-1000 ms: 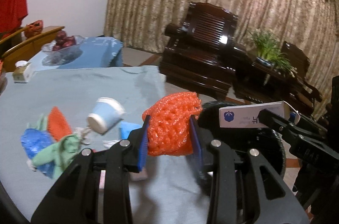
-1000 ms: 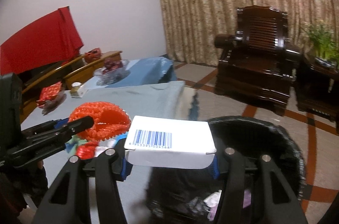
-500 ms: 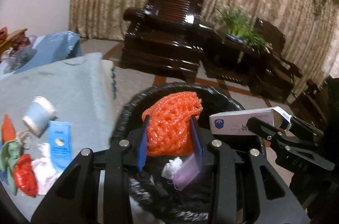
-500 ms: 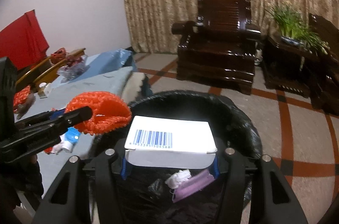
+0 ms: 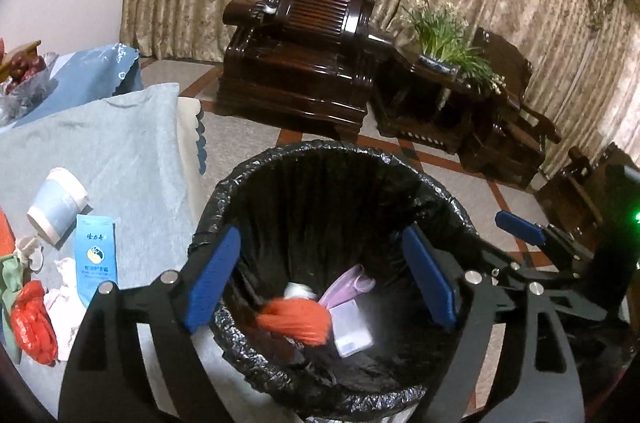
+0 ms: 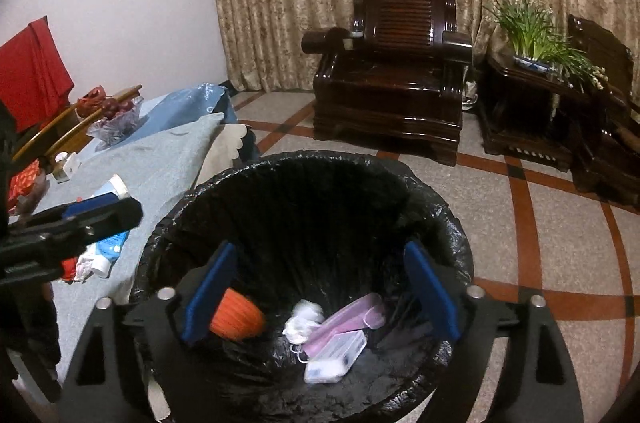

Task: Collect trash
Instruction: 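Bring both tools back over the remaining trash on the table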

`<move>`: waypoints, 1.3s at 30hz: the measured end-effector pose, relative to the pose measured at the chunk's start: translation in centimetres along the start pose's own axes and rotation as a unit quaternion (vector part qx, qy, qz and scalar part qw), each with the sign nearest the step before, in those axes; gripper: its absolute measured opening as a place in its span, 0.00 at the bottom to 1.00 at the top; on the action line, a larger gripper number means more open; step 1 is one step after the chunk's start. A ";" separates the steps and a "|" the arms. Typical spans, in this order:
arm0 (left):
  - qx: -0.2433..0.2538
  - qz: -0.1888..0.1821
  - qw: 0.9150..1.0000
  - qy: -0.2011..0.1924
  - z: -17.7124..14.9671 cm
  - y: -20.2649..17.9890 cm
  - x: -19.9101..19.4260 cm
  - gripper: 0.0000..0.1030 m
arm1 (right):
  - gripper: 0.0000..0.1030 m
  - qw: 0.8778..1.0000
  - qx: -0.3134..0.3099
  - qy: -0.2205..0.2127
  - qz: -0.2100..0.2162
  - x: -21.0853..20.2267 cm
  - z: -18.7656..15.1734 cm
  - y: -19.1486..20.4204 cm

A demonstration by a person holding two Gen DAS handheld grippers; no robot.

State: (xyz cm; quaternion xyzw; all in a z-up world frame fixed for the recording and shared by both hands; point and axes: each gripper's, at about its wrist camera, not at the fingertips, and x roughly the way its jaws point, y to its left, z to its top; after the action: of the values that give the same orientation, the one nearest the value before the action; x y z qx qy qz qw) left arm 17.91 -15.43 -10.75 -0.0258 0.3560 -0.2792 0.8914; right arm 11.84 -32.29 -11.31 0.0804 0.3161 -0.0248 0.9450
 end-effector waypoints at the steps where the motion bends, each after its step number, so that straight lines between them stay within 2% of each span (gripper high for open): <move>1: -0.001 0.001 1.000 -0.002 0.1 0.2 -0.2 0.80 | 0.87 1.000 -0.002 -0.001 -0.001 -0.1 0.1 0.2; 6: -0.017 0.007 1.000 -0.019 0.6 1.7 -1.8 0.82 | 0.93 1.000 0.000 -0.007 0.002 -0.4 0.4 0.7; 11: -0.034 0.028 0.998 -0.041 0.8 4.2 -4.4 0.83 | 0.94 1.000 0.006 -0.012 0.013 -0.9 0.8 1.4; 17: -0.037 0.091 0.993 -0.066 -0.4 7.3 -8.5 0.83 | 0.94 0.999 -0.013 -0.025 0.031 -1.3 1.3 4.6; 26: -0.065 0.197 0.975 -0.082 -4.0 13.8 -15.4 0.83 | 0.94 0.992 -0.057 -0.037 0.107 -0.7 1.0 12.7; 35: -0.112 0.254 0.958 -0.072 -7.5 19.1 -19.1 0.83 | 0.94 0.978 -0.100 -0.024 0.184 0.5 -0.4 21.8; 39: -0.122 0.271 0.953 -0.066 -8.9 20.6 -19.7 0.83 | 0.89 0.972 -0.118 -0.022 0.201 1.2 -0.9 25.2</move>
State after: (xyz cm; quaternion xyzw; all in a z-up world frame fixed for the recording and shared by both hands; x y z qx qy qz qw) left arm 10.35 13.46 -10.23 -0.0552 0.3214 0.0203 0.9451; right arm 14.69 -7.30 -9.31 0.0301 0.2729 0.2012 0.9403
